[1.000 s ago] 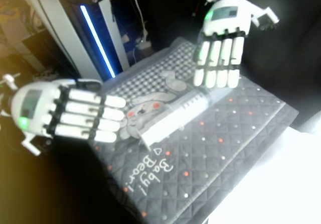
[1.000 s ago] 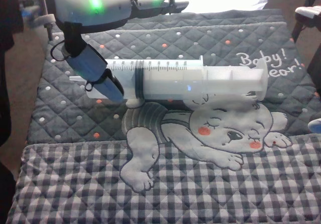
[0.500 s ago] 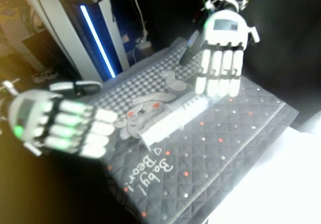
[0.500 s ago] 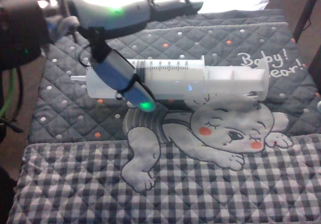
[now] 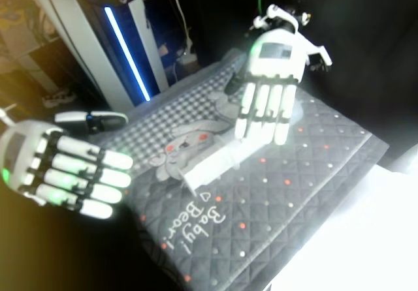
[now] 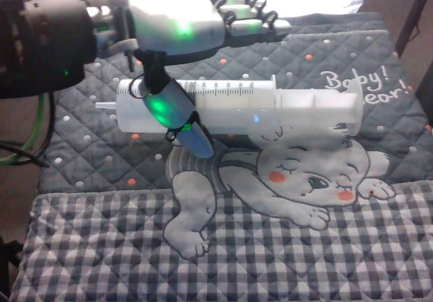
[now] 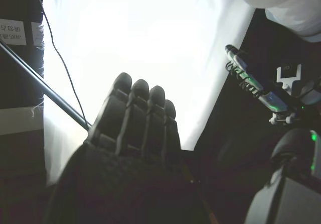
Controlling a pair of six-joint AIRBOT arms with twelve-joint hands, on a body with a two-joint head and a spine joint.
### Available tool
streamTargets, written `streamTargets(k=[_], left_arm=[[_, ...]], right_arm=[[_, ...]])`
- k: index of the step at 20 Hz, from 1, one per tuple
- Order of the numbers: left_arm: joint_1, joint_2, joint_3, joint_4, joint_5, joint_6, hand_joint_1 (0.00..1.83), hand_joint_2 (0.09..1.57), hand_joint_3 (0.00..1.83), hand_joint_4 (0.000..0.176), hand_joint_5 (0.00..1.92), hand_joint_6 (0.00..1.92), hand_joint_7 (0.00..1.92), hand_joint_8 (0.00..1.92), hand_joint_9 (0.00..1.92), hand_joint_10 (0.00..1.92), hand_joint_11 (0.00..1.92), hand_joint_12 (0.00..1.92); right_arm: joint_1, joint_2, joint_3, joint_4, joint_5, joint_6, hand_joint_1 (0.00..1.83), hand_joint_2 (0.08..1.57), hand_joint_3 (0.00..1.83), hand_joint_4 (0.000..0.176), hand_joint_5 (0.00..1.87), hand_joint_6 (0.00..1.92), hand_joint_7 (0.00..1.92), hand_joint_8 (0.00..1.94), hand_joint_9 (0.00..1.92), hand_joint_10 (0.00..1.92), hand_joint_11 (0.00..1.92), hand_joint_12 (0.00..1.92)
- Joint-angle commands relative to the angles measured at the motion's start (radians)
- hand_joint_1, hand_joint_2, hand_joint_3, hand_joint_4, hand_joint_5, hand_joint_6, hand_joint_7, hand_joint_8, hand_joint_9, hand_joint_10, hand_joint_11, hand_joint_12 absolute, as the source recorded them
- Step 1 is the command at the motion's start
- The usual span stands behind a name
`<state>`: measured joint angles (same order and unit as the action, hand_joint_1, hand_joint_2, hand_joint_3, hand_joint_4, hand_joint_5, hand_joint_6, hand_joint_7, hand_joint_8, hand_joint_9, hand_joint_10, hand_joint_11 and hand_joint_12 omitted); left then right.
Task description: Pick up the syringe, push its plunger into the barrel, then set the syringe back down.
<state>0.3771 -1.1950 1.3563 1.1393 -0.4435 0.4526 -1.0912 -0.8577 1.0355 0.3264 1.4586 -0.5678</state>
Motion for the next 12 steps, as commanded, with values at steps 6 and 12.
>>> streamTargets(k=[6, 12], left_arm=[[-0.013, -0.043, 0.040, 0.036, -0.019, 0.002, 0.58, 0.63, 0.00, 0.024, 0.01, 0.00, 0.07, 0.01, 0.06, 0.01, 0.07, 0.06], [0.018, -0.041, 0.073, -0.076, -0.044, 0.002, 0.55, 0.61, 0.00, 0.000, 0.03, 0.01, 0.08, 0.00, 0.01, 0.00, 0.00, 0.04]], right_arm=[[0.002, 0.000, 0.005, 0.015, 0.131, 0.009, 0.76, 0.73, 0.00, 0.000, 0.29, 0.01, 0.36, 0.01, 0.27, 0.01, 0.18, 0.03], [0.000, 0.002, 0.002, 0.014, 0.133, 0.013, 0.75, 0.72, 0.00, 0.000, 0.30, 0.01, 0.38, 0.01, 0.31, 0.02, 0.22, 0.04]])
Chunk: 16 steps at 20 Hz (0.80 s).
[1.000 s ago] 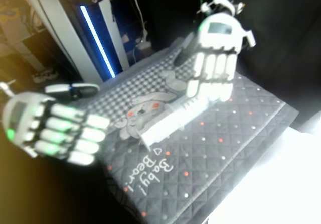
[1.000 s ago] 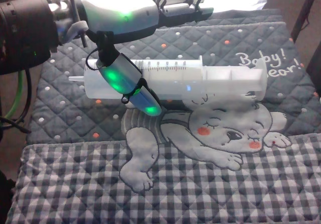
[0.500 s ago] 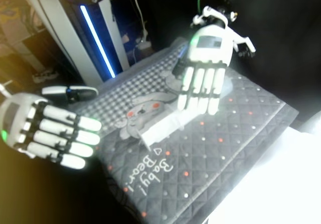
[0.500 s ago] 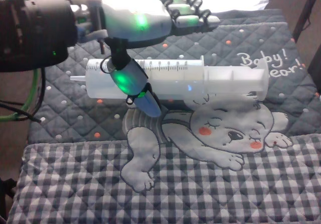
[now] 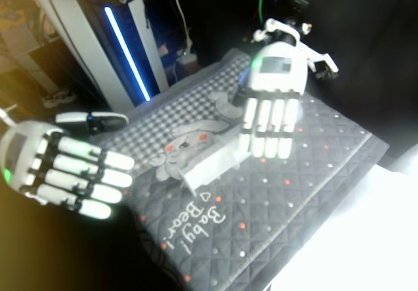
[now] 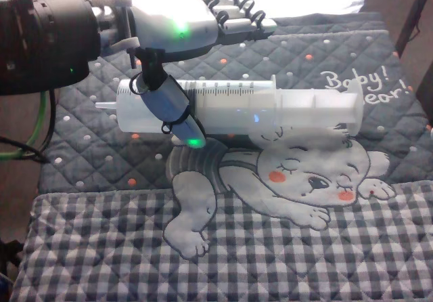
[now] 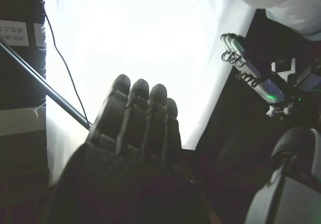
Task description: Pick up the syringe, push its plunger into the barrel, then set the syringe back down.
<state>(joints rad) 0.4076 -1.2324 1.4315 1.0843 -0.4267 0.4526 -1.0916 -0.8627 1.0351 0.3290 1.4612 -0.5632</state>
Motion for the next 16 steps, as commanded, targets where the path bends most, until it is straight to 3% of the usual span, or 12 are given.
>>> streamTargets(k=[1, 3, 6, 10, 16], left_arm=[[-0.003, -0.004, 0.006, -0.052, -0.075, 0.002, 0.56, 0.60, 0.00, 0.000, 0.04, 0.01, 0.08, 0.00, 0.02, 0.00, 0.00, 0.04], [0.009, -0.006, 0.014, -0.091, -0.083, 0.002, 0.61, 0.63, 0.01, 0.000, 0.00, 0.00, 0.06, 0.00, 0.00, 0.00, 0.00, 0.00], [0.042, -0.016, 0.029, -0.215, -0.135, 0.002, 0.63, 0.61, 0.00, 0.000, 0.00, 0.00, 0.09, 0.01, 0.05, 0.02, 0.00, 0.00], [0.087, -0.023, 0.027, -0.344, -0.138, 0.002, 0.55, 0.64, 0.01, 0.000, 0.00, 0.00, 0.11, 0.01, 0.05, 0.01, 0.03, 0.01], [0.091, -0.030, 0.034, -0.336, -0.090, 0.002, 0.52, 0.67, 0.01, 0.000, 0.02, 0.01, 0.14, 0.01, 0.06, 0.01, 0.08, 0.04]], right_arm=[[0.001, 0.007, 0.002, 0.011, 0.131, 0.009, 0.75, 0.72, 0.00, 0.000, 0.30, 0.01, 0.38, 0.01, 0.31, 0.02, 0.22, 0.04], [0.001, 0.007, 0.002, 0.010, 0.131, 0.012, 0.76, 0.72, 0.00, 0.000, 0.30, 0.01, 0.38, 0.01, 0.31, 0.01, 0.21, 0.03], [0.001, 0.007, 0.002, 0.008, 0.131, 0.013, 0.77, 0.71, 0.00, 0.000, 0.31, 0.01, 0.39, 0.01, 0.31, 0.01, 0.22, 0.03], [0.001, 0.007, 0.003, 0.007, 0.131, 0.013, 0.75, 0.70, 0.00, 0.000, 0.30, 0.00, 0.39, 0.00, 0.31, 0.00, 0.23, 0.03], [0.000, 0.004, 0.007, 0.007, 0.131, 0.013, 0.79, 0.71, 0.00, 0.000, 0.29, 0.00, 0.35, 0.00, 0.32, 0.00, 0.21, 0.02]])
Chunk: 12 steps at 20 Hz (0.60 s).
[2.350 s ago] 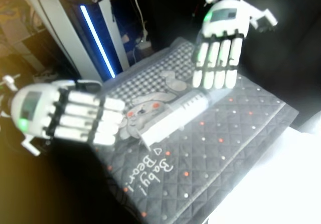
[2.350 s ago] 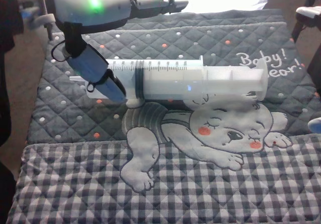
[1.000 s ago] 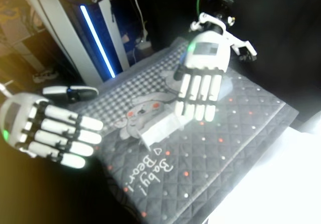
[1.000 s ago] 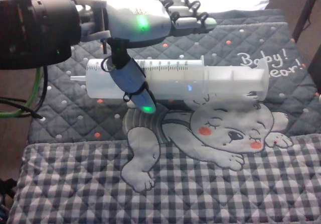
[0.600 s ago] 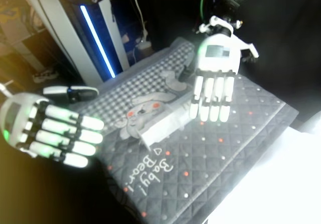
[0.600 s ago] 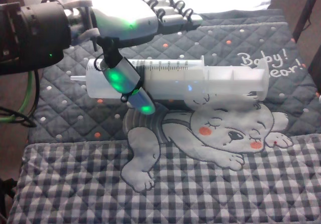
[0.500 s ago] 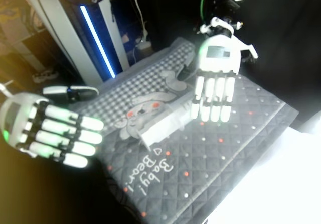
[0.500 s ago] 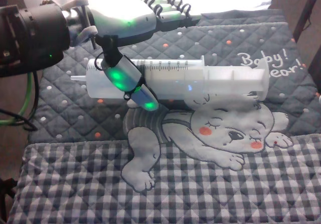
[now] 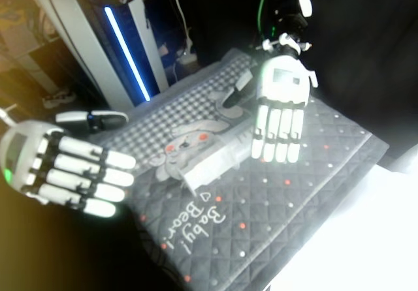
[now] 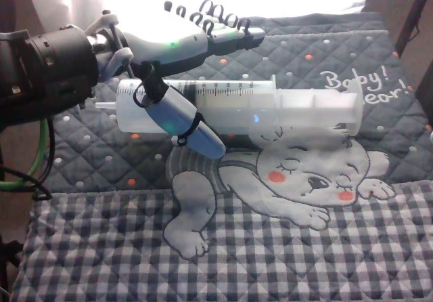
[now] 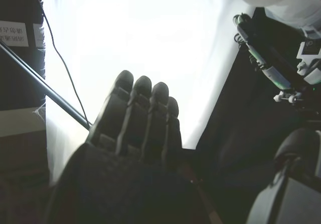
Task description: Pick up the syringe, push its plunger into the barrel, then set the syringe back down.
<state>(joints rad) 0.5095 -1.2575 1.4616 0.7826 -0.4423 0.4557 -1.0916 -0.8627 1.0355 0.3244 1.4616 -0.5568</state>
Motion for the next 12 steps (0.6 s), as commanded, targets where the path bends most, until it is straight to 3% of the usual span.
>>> streamTargets(k=[1, 4, 7, 10, 12], left_arm=[[-0.029, -0.007, 0.005, 0.007, -0.052, -0.001, 0.52, 0.65, 0.00, 0.000, 0.03, 0.01, 0.15, 0.01, 0.07, 0.02, 0.09, 0.05], [-0.080, -0.034, 0.023, 0.200, -0.018, -0.001, 0.60, 0.68, 0.01, 0.000, 0.00, 0.00, 0.09, 0.00, 0.02, 0.00, 0.07, 0.04], [-0.102, -0.062, 0.051, 0.319, -0.009, 0.035, 0.64, 0.71, 0.01, 0.000, 0.01, 0.00, 0.07, 0.01, 0.06, 0.01, 0.14, 0.07], [-0.105, -0.072, 0.064, 0.368, 0.001, 0.035, 0.69, 0.72, 0.00, 0.000, 0.04, 0.00, 0.13, 0.01, 0.13, 0.01, 0.20, 0.12], [-0.100, -0.074, 0.064, 0.380, 0.009, 0.035, 0.66, 0.73, 0.00, 0.000, 0.05, 0.00, 0.15, 0.00, 0.17, 0.00, 0.13, 0.34]], right_arm=[[0.000, 0.003, 0.008, 0.012, 0.131, 0.007, 0.79, 0.70, 0.00, 0.000, 0.29, 0.00, 0.36, 0.01, 0.31, 0.00, 0.19, 0.01], [0.000, 0.002, 0.011, 0.012, 0.131, 0.007, 0.78, 0.70, 0.00, 0.000, 0.28, 0.00, 0.36, 0.00, 0.27, 0.00, 0.17, 0.00], [0.001, 0.002, 0.013, 0.012, 0.130, 0.007, 0.78, 0.70, 0.00, 0.000, 0.29, 0.01, 0.37, 0.01, 0.27, 0.00, 0.19, 0.01], [0.001, 0.002, 0.013, 0.012, 0.130, 0.008, 0.76, 0.70, 0.00, 0.000, 0.29, 0.00, 0.35, 0.00, 0.27, 0.00, 0.20, 0.01], [0.001, 0.002, 0.013, 0.012, 0.130, 0.010, 0.77, 0.69, 0.00, 0.000, 0.29, 0.00, 0.35, 0.00, 0.27, 0.00, 0.20, 0.01]])
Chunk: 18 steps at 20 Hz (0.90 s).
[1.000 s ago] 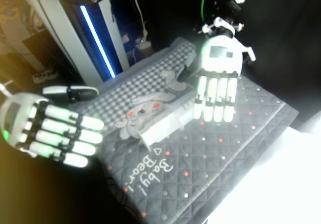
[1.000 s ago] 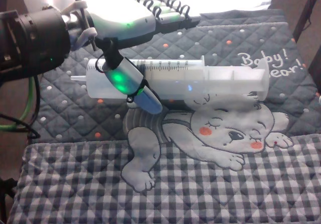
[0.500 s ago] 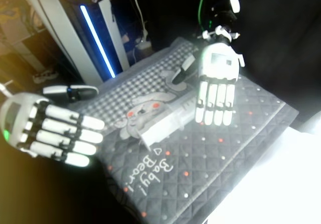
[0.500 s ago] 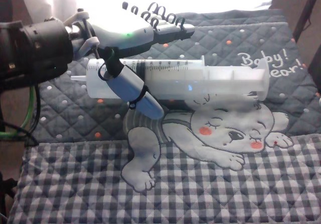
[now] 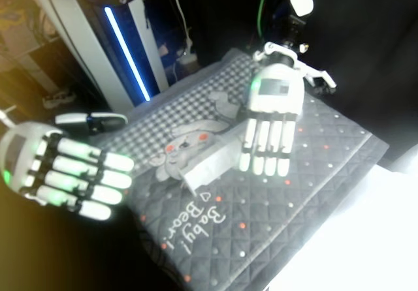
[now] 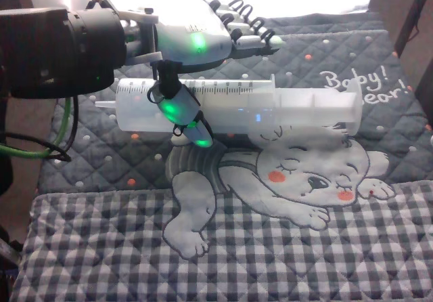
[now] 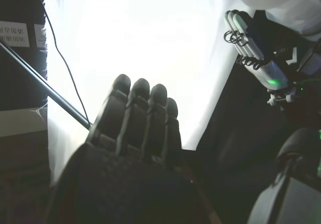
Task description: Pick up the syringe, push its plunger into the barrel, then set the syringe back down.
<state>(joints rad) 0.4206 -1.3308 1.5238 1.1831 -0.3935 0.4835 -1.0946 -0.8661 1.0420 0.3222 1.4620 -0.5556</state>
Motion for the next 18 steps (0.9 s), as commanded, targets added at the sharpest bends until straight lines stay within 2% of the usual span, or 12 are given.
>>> streamTargets(k=[1, 2, 7, 8, 10, 12, 14, 16, 18], left_arm=[[-0.009, -0.003, 0.005, -0.020, -0.037, 0.007, 0.66, 0.73, 0.00, 0.000, 0.05, 0.00, 0.15, 0.00, 0.17, 0.00, 0.06, 0.50], [-0.005, -0.006, 0.009, -0.019, -0.032, 0.007, 0.64, 0.73, 0.00, 0.000, 0.06, 0.00, 0.14, 0.00, 0.15, 0.00, 0.01, 0.58], [0.007, -0.026, 0.037, 0.056, -0.003, 0.007, 0.62, 0.69, 0.00, 0.000, 0.04, 0.00, 0.15, 0.00, 0.14, 0.00, 0.00, 0.54], [0.007, -0.032, 0.045, 0.083, 0.002, 0.007, 0.65, 0.70, 0.00, 0.000, 0.05, 0.01, 0.15, 0.00, 0.13, 0.00, 0.00, 0.53], [0.004, -0.043, 0.056, 0.190, 0.009, 0.007, 0.60, 0.70, 0.00, 0.000, 0.05, 0.00, 0.17, 0.00, 0.17, 0.00, 0.00, 0.63], [0.004, -0.044, 0.057, 0.238, 0.016, 0.007, 0.66, 0.70, 0.00, 0.000, 0.06, 0.01, 0.17, 0.00, 0.16, 0.00, 0.00, 0.60], [0.002, -0.050, 0.059, 0.305, 0.018, 0.007, 0.68, 0.69, 0.00, 0.000, 0.10, 0.01, 0.19, 0.00, 0.20, 0.01, 0.00, 0.74], [0.003, -0.052, 0.059, 0.309, 0.020, 0.007, 0.72, 0.70, 0.00, 0.000, 0.15, 0.01, 0.21, 0.00, 0.23, 0.01, 0.00, 0.89], [0.007, -0.059, 0.062, 0.307, 0.025, 0.007, 0.80, 0.77, 0.01, 0.000, 0.24, 0.01, 0.29, 0.01, 0.31, 0.02, 0.04, 0.93]], right_arm=[[0.004, 0.006, 0.006, 0.014, 0.130, 0.010, 0.77, 0.69, 0.00, 0.000, 0.29, 0.00, 0.35, 0.00, 0.26, 0.00, 0.20, 0.01], [0.004, 0.006, 0.006, 0.014, 0.130, 0.010, 0.76, 0.69, 0.00, 0.000, 0.29, 0.00, 0.35, 0.00, 0.26, 0.00, 0.20, 0.01], [0.004, 0.006, 0.006, 0.012, 0.130, 0.012, 0.76, 0.68, 0.00, 0.000, 0.30, 0.00, 0.36, 0.00, 0.29, 0.01, 0.22, 0.02], [0.004, 0.006, 0.006, 0.011, 0.130, 0.013, 0.76, 0.68, 0.00, 0.000, 0.30, 0.00, 0.35, 0.00, 0.30, 0.01, 0.22, 0.02], [0.004, 0.006, 0.005, 0.010, 0.130, 0.016, 0.76, 0.67, 0.00, 0.000, 0.30, 0.00, 0.35, 0.00, 0.29, 0.01, 0.20, 0.01], [0.004, 0.006, 0.006, 0.010, 0.130, 0.016, 0.76, 0.67, 0.00, 0.000, 0.30, 0.00, 0.33, 0.00, 0.29, 0.00, 0.21, 0.01], [0.004, 0.006, 0.006, 0.009, 0.130, 0.016, 0.76, 0.67, 0.00, 0.000, 0.29, 0.00, 0.32, 0.00, 0.29, 0.01, 0.21, 0.01], [0.004, 0.006, 0.006, 0.009, 0.130, 0.016, 0.77, 0.67, 0.00, 0.000, 0.30, 0.00, 0.33, 0.00, 0.29, 0.01, 0.21, 0.01], [0.004, 0.006, 0.005, 0.008, 0.130, 0.019, 0.76, 0.66, 0.00, 0.000, 0.30, 0.00, 0.33, 0.00, 0.30, 0.01, 0.21, 0.01]])
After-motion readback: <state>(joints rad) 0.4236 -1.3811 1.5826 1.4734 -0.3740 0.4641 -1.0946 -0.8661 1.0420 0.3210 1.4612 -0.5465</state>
